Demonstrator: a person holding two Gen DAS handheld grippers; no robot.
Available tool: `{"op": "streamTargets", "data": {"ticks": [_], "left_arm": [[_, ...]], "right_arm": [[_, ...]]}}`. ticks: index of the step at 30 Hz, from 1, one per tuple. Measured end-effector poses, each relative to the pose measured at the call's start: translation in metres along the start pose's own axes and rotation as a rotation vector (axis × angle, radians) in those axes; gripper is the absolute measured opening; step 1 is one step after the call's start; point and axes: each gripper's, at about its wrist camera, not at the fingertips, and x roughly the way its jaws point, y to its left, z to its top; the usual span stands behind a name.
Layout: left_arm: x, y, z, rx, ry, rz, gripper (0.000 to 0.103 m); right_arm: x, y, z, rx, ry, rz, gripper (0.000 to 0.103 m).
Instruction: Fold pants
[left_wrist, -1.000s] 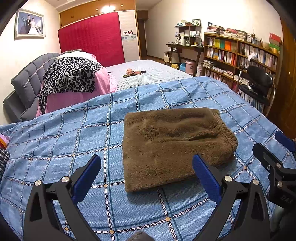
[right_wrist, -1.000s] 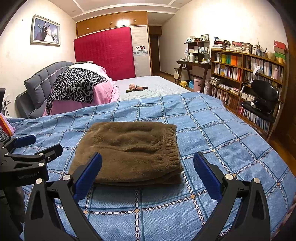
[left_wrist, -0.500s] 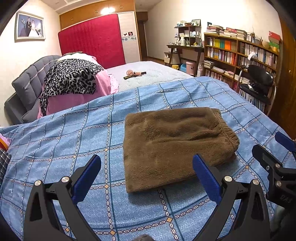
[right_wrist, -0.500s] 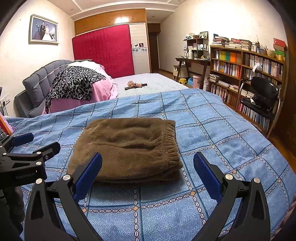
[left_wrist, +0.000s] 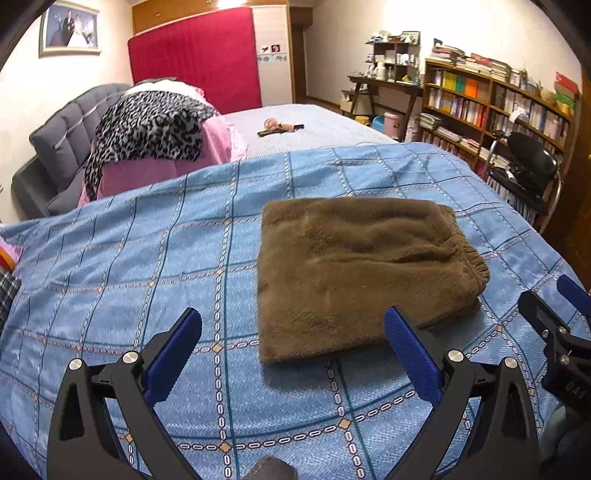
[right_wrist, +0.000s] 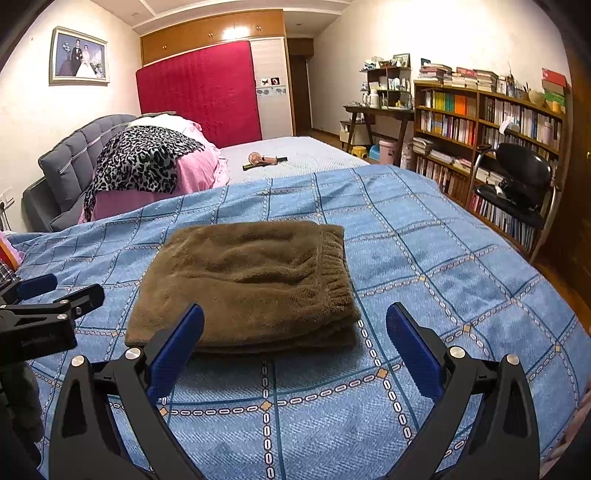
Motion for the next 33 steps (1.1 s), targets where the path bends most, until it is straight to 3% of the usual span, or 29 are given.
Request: {"op": "streamTargets", "data": {"ticks": [7, 24, 33], "left_arm": [[0.009, 0.022, -0.019, -0.032, 0.044, 0.039, 0.098], [0.041, 0.122, -0.087, -0.177, 0.197, 0.179, 0.098], [0.056, 0.175, -0.122, -0.26, 0.276, 0.265, 0.098]], "right_arm": [[0.014, -0.002, -0.016, 0.018, 0.057, -0.023, 0.1], [0.084, 0.009, -0.103, -0.01, 0.325, -0.096, 0.1], [0.095, 0.014, -0.122, -0.074, 0.301, -0.14, 0.101]]}}
